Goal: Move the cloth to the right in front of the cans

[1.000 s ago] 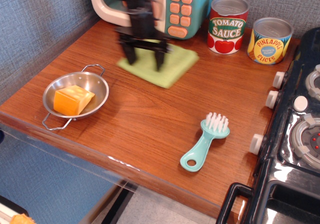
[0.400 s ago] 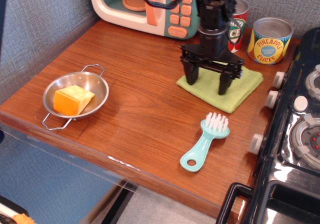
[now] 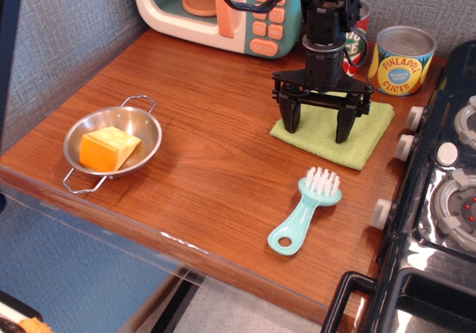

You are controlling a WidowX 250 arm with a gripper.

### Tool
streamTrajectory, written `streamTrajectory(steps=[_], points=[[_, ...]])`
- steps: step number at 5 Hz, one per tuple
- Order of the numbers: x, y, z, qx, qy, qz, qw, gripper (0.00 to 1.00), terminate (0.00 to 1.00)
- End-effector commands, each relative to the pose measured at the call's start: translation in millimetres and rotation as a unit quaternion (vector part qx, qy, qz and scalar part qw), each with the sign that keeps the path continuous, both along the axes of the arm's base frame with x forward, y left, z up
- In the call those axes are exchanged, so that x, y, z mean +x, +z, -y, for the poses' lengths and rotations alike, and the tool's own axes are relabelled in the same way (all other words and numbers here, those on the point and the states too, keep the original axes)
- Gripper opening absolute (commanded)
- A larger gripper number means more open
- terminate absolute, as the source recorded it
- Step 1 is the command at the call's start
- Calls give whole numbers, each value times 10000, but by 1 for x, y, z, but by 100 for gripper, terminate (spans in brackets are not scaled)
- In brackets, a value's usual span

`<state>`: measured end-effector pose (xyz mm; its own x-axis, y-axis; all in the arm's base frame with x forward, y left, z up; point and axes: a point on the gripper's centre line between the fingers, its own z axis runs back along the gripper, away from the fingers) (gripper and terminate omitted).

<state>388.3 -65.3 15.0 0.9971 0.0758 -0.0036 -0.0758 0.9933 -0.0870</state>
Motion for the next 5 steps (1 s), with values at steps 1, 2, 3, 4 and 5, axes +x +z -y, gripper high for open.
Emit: streamTrajectory(steps=[1, 2, 3, 4, 5], points=[[-8, 98, -2, 387, -449, 734, 9955, 100, 0], [-24, 114, -7, 587, -600, 823, 9931, 100, 0], [-34, 115, -19, 603, -668, 836, 9924, 100, 0], [-39, 111, -31, 477, -786, 755, 9929, 100, 0], [-39, 111, -31, 477, -786, 755, 9929, 100, 0]])
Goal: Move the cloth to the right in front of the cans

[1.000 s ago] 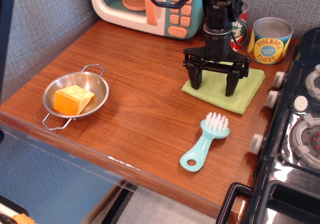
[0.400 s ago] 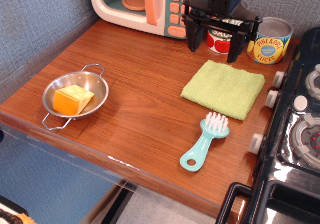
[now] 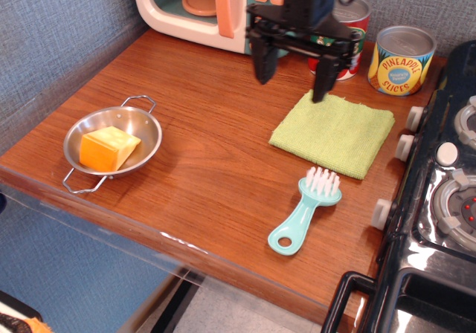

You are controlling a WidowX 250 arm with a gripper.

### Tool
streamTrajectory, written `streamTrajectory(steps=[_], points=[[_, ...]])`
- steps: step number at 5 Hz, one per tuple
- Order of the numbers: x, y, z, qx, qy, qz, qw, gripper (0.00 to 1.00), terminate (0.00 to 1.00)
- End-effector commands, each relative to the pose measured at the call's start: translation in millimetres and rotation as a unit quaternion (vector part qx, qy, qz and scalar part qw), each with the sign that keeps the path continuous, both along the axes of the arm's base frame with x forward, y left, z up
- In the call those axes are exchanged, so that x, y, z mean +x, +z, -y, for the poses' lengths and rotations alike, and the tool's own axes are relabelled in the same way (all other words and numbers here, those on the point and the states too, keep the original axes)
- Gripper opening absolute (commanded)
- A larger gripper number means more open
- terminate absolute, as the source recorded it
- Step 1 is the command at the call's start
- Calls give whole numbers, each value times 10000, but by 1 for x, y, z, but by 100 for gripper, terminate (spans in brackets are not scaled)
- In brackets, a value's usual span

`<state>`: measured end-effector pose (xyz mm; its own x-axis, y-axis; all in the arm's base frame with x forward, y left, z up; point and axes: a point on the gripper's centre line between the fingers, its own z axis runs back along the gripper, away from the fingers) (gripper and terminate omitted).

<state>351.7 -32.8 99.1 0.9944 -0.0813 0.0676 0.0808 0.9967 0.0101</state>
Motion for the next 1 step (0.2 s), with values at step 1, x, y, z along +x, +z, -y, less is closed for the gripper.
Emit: streamTrajectory(steps=[1], points=[[-3, 27, 1, -36, -38, 395, 9992, 100, 100]])
